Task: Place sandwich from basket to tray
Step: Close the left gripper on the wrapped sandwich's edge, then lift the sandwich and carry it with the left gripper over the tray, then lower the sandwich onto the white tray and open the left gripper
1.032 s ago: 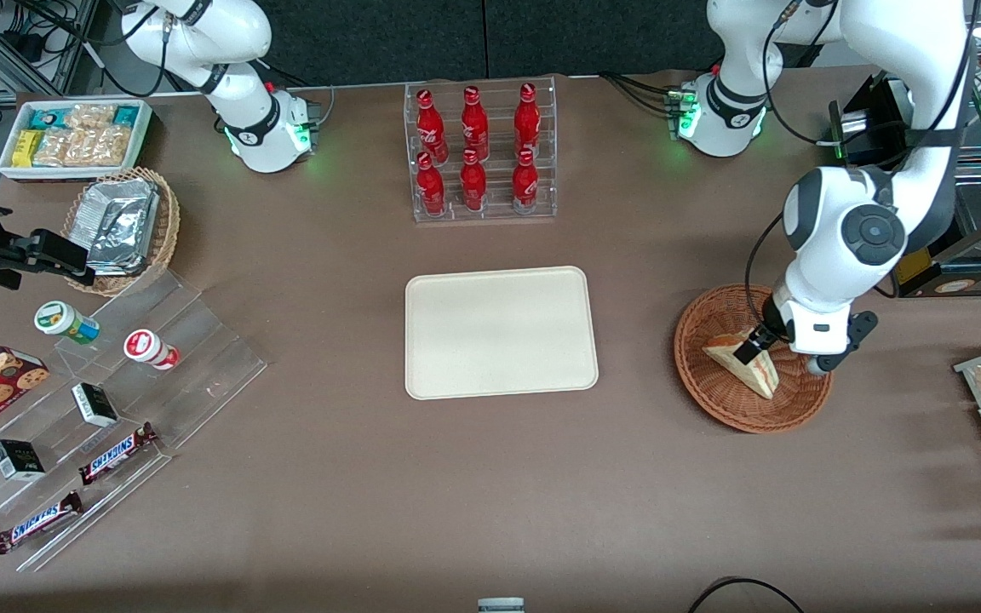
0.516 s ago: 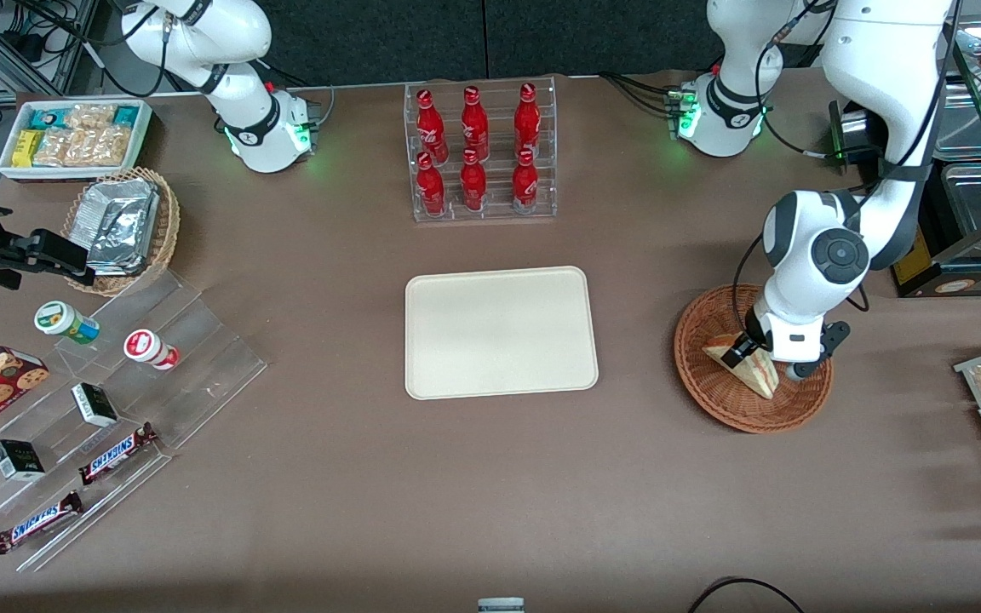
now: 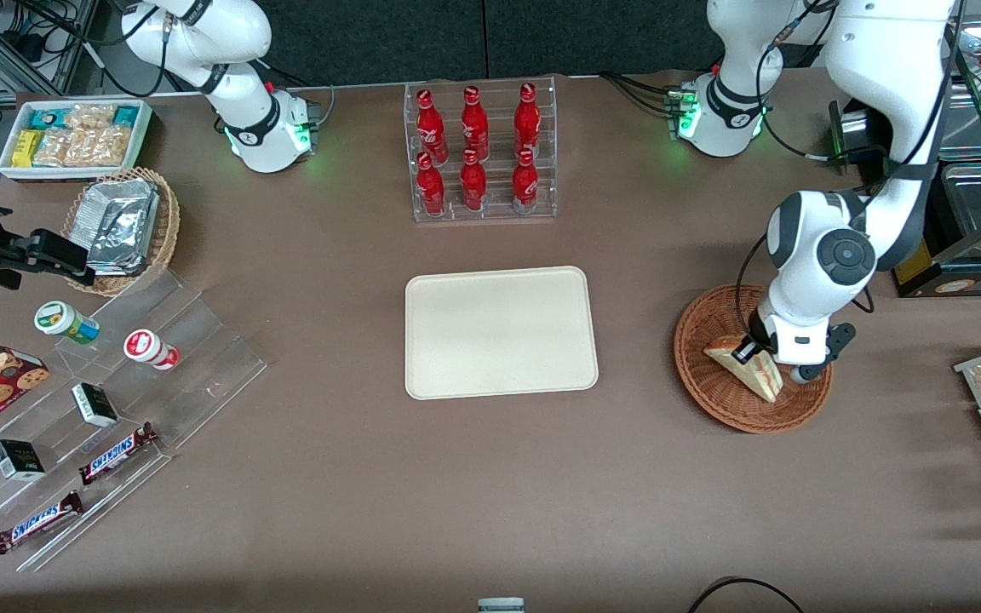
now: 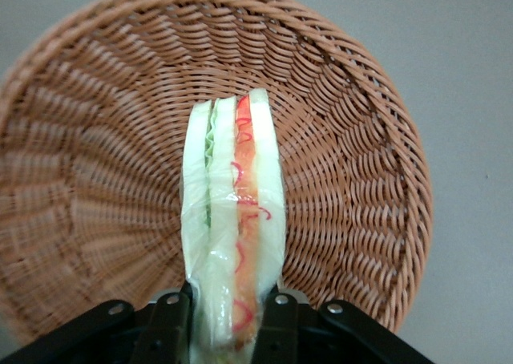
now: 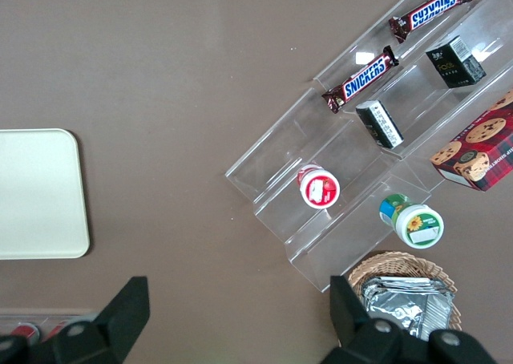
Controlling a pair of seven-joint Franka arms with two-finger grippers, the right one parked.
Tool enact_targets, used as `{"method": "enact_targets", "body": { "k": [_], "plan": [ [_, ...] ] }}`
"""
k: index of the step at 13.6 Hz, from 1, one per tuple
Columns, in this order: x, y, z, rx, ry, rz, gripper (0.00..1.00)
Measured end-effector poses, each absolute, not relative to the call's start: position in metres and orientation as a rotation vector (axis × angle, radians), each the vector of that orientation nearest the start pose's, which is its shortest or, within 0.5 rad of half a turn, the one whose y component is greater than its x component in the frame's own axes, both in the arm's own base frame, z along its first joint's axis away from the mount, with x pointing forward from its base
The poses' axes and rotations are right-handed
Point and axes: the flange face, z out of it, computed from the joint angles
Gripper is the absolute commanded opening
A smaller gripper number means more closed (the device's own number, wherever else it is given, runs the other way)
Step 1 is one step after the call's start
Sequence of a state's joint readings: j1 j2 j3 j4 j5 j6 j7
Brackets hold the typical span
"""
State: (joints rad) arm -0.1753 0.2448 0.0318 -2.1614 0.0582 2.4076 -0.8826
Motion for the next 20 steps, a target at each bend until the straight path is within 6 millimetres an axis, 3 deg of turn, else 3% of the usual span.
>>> {"method": "enact_targets", "body": {
  "k": [2,4,6,7,9,12,17,20],
  "plan": [
    [0.564,-0.093,0.335,-2.882,-0.967,0.036,0.00],
    [0.564,-0.127,0.400,-2.878,-0.858,0.087,0.00],
    [0.553,-0.191,0.444,-2.896,-0.695,0.117,0.00],
    [0.545,-0.229,0.452,-2.915,-0.603,0.111,0.00],
    [0.521,-0.304,0.444,-2.957,-0.450,0.128,0.00],
    [0.504,-0.379,0.409,-3.002,-0.299,0.134,0.00],
    [0.503,-0.477,0.330,-3.043,-0.128,0.093,0.00],
    [0.484,-0.521,0.287,-3.084,-0.032,0.040,0.00]
  ]
}}
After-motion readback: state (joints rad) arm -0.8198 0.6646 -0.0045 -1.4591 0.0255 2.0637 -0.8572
